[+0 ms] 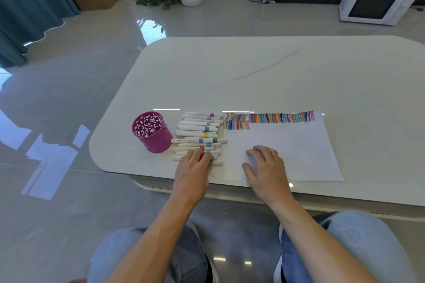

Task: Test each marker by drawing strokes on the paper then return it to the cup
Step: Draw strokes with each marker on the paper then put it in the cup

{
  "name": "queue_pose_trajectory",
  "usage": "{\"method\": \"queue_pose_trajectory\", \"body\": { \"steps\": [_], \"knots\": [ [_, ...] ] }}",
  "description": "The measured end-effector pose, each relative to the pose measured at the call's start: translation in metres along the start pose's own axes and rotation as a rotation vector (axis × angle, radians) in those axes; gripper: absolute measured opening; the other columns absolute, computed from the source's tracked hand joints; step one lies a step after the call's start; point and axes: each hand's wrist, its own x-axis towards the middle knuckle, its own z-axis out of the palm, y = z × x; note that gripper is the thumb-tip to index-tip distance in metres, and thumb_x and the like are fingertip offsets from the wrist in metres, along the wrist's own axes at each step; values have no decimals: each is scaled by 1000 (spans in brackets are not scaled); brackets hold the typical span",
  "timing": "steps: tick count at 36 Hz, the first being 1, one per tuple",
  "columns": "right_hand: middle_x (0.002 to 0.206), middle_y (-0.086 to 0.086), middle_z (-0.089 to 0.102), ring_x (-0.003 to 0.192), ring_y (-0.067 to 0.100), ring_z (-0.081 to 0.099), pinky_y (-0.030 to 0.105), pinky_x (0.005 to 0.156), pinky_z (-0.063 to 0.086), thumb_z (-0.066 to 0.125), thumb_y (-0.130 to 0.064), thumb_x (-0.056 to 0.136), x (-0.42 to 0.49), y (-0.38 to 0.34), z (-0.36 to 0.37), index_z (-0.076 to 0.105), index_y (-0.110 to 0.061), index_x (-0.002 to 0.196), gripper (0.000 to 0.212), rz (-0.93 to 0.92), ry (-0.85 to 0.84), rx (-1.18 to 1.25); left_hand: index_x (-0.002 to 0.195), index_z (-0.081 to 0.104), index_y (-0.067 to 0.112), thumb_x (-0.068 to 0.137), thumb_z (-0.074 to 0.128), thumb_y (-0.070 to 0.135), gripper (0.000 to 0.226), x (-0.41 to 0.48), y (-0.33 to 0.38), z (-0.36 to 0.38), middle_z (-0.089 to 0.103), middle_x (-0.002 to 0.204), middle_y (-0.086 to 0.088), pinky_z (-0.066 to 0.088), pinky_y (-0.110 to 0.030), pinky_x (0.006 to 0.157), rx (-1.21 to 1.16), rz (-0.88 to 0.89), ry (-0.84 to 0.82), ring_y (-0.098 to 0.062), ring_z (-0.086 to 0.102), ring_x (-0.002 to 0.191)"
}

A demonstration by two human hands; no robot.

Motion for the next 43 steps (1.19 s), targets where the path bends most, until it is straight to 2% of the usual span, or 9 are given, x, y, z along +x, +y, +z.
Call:
{"method": "queue_pose_trajectory", "body": {
  "steps": [12,16,19,26,30,34,38,40,43],
  "knots": [
    [148,-5,47,139,15,38,31,114,35,58,-45,101,5,0,-1,54,-25,144,48,32,-18,98,110,61,22,93,64,14,18,13,3,-1,62,112,5,46,-33,90,-45,-54,-52,-19,54,105],
    [148,-5,48,139,14,38,31,114,36,59,-42,101,10,-3,-4,55,-24,143,46,40,14,119,108,61,18,93,63,8,18,24,9,-5,62,109,3,46,-32,90,-158,-57,-5,-19,53,104],
    [144,-6,50,137,13,39,29,112,36,60,-39,101,16,-6,-9,58,-23,140,43,21,51,131,113,61,19,96,62,10,19,37,20,-11,60,111,8,44,-24,92,-348,-81,31,-11,51,106],
    [139,-8,56,132,8,43,19,106,32,58,-41,102,37,-10,-28,59,-25,137,39,-41,57,194,127,57,34,100,57,12,35,63,44,-14,58,101,16,45,-13,78,-692,-103,43,-6,57,94],
    [132,-13,59,124,2,48,24,107,42,59,-48,100,50,-8,-41,57,-30,138,42,-127,-81,314,138,49,45,100,56,12,51,76,56,-10,58,101,20,50,-14,80,-813,-105,52,-7,60,96],
    [118,-22,60,107,-3,57,17,92,49,65,-57,92,63,-2,-54,55,-37,134,48,-142,-141,402,142,41,55,101,54,13,60,93,67,-11,58,105,23,55,-16,79,-826,-101,68,-5,64,98],
    [99,-19,69,90,2,68,27,84,59,53,-59,96,72,5,-68,62,-33,123,38,-108,-104,383,135,51,52,100,56,11,55,105,76,-11,61,111,11,60,-28,78,-877,-77,29,-9,69,97],
    [93,-14,71,84,7,69,33,79,61,49,-59,98,74,10,-74,63,-32,124,40,-93,-125,355,128,56,48,98,60,12,48,110,80,-9,64,106,8,59,-25,74,-910,-91,21,-10,71,92],
    [95,-9,73,86,11,68,38,80,58,51,-43,106,76,19,-79,63,-33,129,28,-105,-149,301,115,59,42,95,66,17,34,115,86,-5,66,94,15,57,-20,69,-935,-130,20,-8,72,85]
  ]
}}
